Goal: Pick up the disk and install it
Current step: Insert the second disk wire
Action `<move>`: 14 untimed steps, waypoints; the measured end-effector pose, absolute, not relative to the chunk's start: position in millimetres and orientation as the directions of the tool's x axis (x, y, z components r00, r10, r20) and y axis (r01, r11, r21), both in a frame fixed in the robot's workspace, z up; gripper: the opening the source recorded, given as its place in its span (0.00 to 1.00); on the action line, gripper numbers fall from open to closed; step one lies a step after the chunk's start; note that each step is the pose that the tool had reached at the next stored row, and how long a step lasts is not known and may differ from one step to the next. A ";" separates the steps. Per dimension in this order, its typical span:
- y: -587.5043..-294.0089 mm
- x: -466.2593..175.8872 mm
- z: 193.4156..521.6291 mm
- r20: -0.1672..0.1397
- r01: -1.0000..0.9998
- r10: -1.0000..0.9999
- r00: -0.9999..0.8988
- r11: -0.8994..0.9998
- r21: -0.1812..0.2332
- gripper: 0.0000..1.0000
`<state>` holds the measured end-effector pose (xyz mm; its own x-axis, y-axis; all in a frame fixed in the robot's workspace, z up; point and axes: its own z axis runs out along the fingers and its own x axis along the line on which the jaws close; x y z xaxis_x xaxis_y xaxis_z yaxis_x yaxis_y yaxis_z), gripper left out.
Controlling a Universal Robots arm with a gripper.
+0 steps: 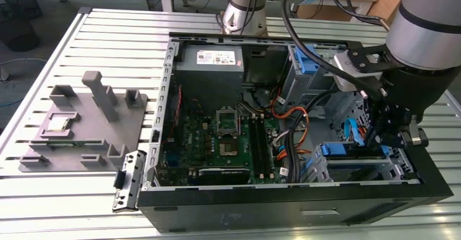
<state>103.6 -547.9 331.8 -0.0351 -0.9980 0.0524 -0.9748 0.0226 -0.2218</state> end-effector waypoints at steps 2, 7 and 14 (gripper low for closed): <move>-548.4 103.6 331.7 0.052 -0.975 -0.998 -0.035 0.023 -0.222 0.16; -549.1 103.6 331.3 0.051 -0.975 -0.998 -0.035 0.023 -0.222 0.16; -550.1 103.6 329.7 0.052 -0.975 -0.998 -0.035 0.023 -0.222 0.16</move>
<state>103.6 -550.1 329.7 -0.0351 -0.9980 0.0519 -0.9748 0.0228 -0.2218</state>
